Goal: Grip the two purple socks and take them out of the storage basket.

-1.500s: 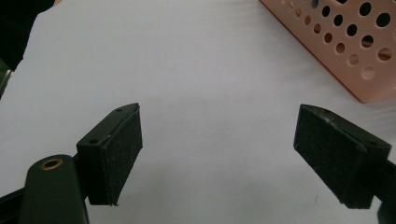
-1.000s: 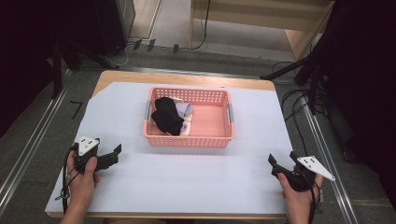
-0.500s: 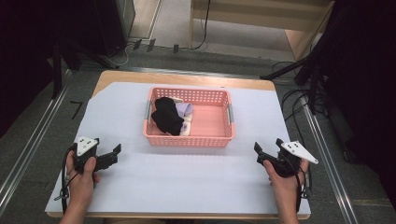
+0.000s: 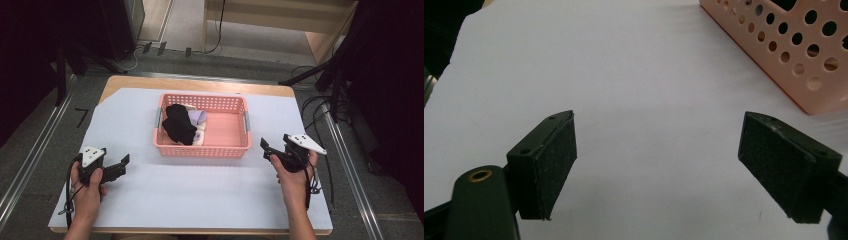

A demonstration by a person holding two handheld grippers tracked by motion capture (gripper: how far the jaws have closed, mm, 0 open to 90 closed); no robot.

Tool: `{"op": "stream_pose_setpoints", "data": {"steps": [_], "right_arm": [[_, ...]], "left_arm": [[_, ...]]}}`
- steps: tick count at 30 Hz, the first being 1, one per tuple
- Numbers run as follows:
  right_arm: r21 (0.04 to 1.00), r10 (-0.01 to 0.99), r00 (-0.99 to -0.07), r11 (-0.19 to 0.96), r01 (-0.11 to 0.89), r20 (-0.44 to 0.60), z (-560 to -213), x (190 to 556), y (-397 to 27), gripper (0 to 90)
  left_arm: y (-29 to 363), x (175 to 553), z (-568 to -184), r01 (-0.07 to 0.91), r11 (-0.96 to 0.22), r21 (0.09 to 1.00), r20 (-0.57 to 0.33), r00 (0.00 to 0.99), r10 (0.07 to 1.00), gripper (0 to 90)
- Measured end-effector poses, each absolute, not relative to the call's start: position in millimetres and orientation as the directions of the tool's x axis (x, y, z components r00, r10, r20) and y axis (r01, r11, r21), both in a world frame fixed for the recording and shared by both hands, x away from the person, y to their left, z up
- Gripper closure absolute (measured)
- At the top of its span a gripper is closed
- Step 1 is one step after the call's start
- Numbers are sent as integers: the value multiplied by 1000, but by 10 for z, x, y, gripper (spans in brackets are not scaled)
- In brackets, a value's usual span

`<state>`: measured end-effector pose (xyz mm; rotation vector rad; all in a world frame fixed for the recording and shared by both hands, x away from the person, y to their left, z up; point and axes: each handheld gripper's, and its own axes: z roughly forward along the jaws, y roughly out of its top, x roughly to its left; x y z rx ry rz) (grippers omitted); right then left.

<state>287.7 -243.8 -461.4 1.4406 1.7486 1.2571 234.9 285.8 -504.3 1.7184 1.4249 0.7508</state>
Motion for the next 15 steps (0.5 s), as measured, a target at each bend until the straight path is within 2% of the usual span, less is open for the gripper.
{"op": "stream_pose_setpoints", "data": {"steps": [15], "right_arm": [[891,938,-298,-24,454,177,-4518,3118,-2206,159]], "left_arm": [[2856,2350,-5045,527,-84,846,-30,203,979,164]]}}
